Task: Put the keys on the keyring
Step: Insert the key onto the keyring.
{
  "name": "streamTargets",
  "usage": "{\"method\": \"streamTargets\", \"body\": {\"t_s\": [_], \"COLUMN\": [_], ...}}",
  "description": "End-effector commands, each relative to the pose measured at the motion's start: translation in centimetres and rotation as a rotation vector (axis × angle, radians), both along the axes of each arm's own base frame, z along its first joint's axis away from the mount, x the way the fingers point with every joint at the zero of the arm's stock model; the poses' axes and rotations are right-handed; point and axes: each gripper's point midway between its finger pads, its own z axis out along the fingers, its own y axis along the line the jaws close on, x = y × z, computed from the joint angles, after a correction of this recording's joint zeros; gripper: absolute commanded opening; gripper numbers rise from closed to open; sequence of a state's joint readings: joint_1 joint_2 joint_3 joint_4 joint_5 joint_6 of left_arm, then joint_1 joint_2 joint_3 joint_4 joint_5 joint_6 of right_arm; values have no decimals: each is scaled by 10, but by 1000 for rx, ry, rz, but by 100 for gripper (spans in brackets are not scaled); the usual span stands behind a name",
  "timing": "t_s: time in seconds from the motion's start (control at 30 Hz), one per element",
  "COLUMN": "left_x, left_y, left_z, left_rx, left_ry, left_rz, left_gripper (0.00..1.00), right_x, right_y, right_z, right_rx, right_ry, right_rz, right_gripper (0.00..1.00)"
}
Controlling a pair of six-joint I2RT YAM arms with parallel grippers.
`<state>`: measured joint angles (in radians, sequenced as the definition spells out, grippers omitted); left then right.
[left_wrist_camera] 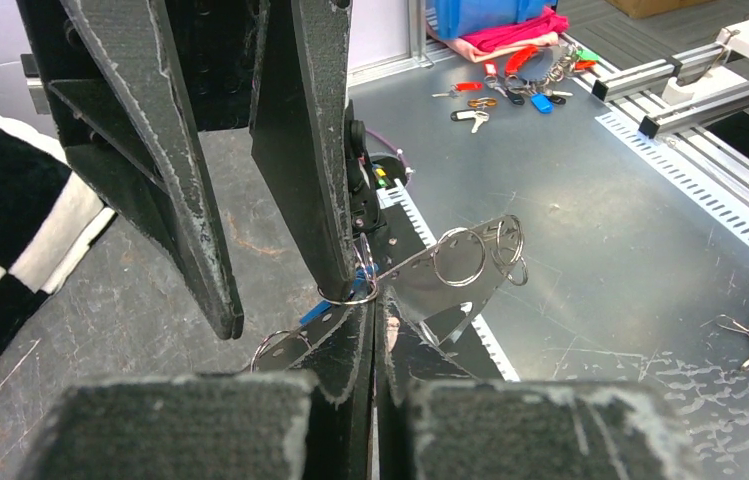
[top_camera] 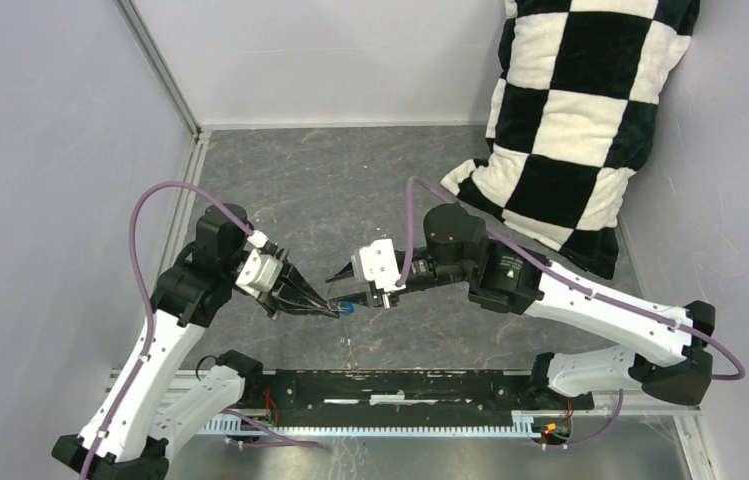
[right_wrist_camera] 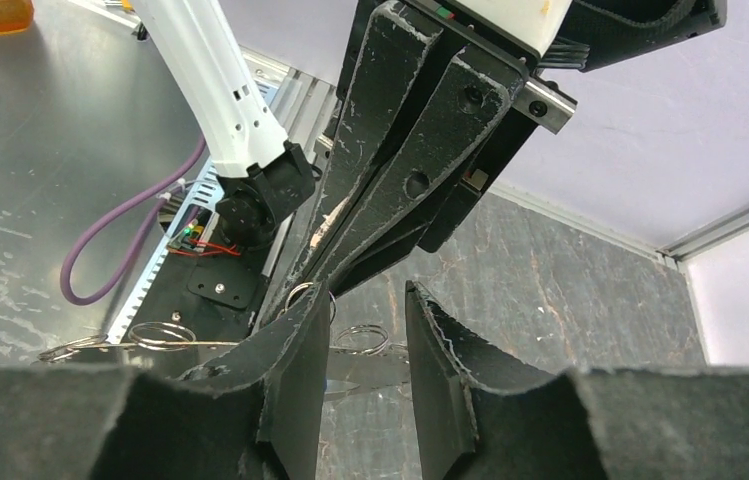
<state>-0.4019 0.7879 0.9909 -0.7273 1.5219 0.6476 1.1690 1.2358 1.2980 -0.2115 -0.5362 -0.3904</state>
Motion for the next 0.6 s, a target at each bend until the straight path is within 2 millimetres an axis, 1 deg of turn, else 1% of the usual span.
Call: {"method": "streamTargets", "body": {"t_s": [0.0, 0.17, 0.3, 0.4, 0.47, 0.57], "left_x": [-8, -9, -9, -9, -9, -11], "left_y": [1, 2, 2, 2, 2, 2], "left_z": [13, 13, 14, 14, 17, 19], "left_rx": [-53, -59, -78, -90, -100, -112], "left_ry": [-70, -84, -153, -186, -192, -192], "left_rz": [-47, -48, -35, -33, -43, -60], "left_gripper": [2, 2, 2, 2, 2, 2], "right_x": [-4, 0, -2, -3, -2, 1], "right_y": [1, 0, 4, 8, 11, 11], "right_z": [19, 22, 17, 18, 20, 29], "right_rx": [20, 5, -44, -58, -63, -44], "right_ry": [10, 21, 45, 71, 79, 76], "right_rz": [28, 24, 49, 60, 57, 36], "right_gripper": [40, 44, 45, 47, 47, 48]}}
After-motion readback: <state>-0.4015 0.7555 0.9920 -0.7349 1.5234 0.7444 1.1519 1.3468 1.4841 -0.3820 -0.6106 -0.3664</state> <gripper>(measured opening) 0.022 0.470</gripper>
